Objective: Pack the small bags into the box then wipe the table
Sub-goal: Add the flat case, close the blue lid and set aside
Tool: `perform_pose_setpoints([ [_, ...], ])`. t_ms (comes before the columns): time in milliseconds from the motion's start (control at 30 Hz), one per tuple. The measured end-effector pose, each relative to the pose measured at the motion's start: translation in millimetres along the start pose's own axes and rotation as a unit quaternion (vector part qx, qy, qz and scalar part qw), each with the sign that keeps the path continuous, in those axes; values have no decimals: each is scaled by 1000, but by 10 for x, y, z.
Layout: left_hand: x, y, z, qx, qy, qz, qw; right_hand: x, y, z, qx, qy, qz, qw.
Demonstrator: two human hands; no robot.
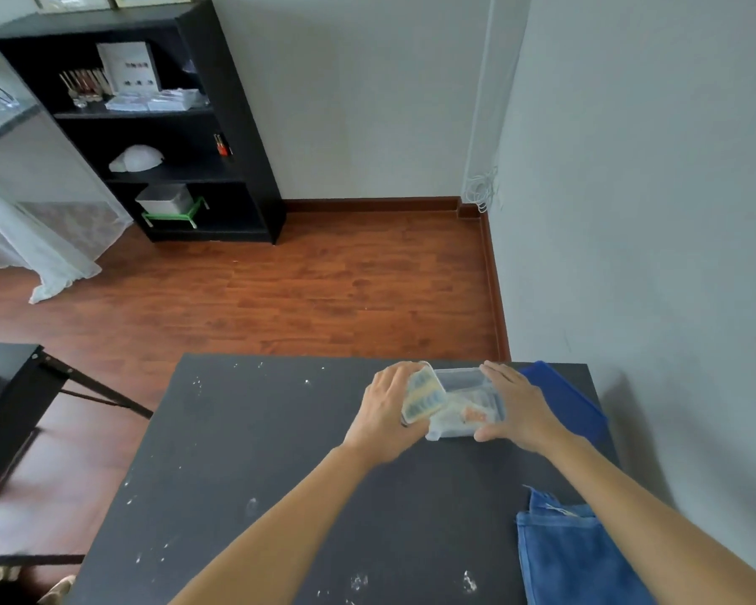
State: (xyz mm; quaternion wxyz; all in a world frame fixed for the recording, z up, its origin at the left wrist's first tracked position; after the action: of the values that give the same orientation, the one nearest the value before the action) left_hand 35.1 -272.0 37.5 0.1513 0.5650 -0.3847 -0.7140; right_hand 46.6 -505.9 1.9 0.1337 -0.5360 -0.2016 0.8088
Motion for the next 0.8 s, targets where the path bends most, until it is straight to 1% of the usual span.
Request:
perform_pose_setpoints([
  [67, 160, 149, -167, 29, -45, -27, 998, 1, 7, -5, -2, 1, 0, 1000],
  [133, 280, 205, -292, 40, -73, -44, 996, 2, 16, -9, -4, 4, -5, 1000],
  [200, 375, 196, -377, 35, -94, -65, 993, 7, 27, -3, -8, 11, -14, 1000],
  [300, 468, 130, -420, 3, -124, -91, 988, 24, 39, 1, -20, 20, -26, 999],
  [400, 494, 69, -387, -21, -123, -85, 989, 40, 57, -7, -28, 18, -22, 999],
  [533, 487, -2, -293, -20, -66, -84, 994, 58, 63, -22, -35, 23, -8, 999],
  [567, 485, -25, -268, -32, -56, -75, 995, 54, 57, -21, -37, 25, -5, 999],
  [633, 498, -77, -213, -68, -64, -56, 994, 41, 52, -10, -47, 20, -3, 999],
  [700, 515, -121, -176, -97, -82, -33, 991, 21, 101, 23, -59, 14, -39, 997],
  [733, 517, -133, -167, -109, -87, -20, 990, -2, 159, 49, -55, 26, -81, 995],
  [800, 514, -133, -168, -123, -92, -5, 988, -66, 346, 111, -15, 96, -155, 983],
])
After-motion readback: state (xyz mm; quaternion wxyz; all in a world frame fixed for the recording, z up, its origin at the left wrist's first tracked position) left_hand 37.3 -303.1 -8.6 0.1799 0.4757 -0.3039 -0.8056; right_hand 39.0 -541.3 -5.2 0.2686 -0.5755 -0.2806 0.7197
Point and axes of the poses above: each hand's wrist, its own z-axis away from the middle knuckle, its own x-axis out of the palm, y = z × x, the point moved 3 cm from there along -z, towards the middle knuckle, and after that the axes turned 4 degrees about -y, right-handed, at the moved point
